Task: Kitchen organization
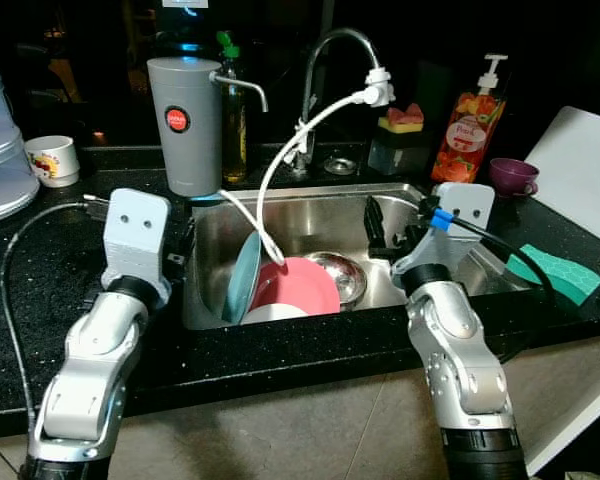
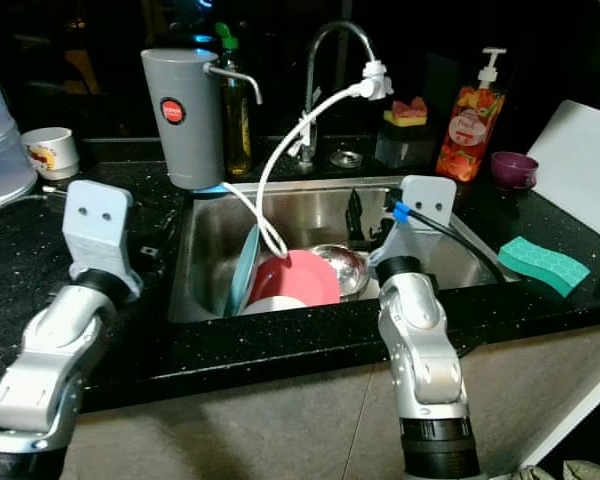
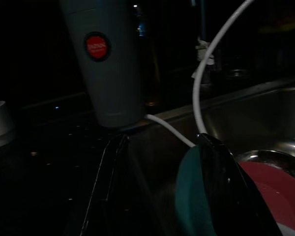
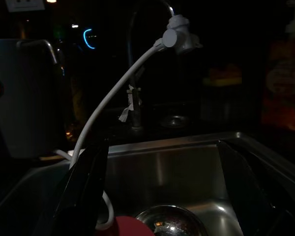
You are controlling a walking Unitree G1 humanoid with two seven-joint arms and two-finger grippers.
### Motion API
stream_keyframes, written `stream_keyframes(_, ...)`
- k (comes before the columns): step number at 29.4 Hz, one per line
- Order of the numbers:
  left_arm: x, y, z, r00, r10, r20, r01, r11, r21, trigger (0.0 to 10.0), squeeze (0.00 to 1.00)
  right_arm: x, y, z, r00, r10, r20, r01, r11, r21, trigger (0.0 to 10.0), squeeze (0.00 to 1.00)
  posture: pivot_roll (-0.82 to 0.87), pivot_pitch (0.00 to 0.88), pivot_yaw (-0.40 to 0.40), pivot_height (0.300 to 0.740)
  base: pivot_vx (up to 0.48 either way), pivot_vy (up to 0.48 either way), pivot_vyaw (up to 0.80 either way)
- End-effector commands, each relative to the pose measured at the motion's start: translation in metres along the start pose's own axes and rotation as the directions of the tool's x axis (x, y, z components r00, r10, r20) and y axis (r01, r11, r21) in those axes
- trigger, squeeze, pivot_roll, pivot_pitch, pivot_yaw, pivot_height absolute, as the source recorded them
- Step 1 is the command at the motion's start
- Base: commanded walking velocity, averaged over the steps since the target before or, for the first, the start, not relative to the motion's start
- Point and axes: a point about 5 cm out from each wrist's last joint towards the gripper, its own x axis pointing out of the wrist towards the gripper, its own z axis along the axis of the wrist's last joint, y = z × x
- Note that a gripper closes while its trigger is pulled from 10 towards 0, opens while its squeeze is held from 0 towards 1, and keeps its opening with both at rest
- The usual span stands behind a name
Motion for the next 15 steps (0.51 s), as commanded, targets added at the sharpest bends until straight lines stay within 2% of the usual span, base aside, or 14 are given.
stream_keyframes(1,-0.0021,-0.0041,0.0012,1.000,-0.018,0.008,0.018,1.000,0.003,10.0,0.00,-0.0017,-0.0006,0.0000,1.000,0.001,0.000,-0.001,1.000,-0.002,10.0,0.00,0.08,0.070,-0.058,0.740,0.000,0.000,0.00)
stream_keyframes(15,-0.0010,-0.0035,0.0025,1.000,-0.014,0.013,0.014,1.000,0.002,10.0,0.00,-0.0018,-0.0018,0.0002,1.000,0.001,-0.002,-0.001,1.000,-0.008,10.0,0.00,0.08,0.076,-0.058,0.740,0.000,0.000,0.00)
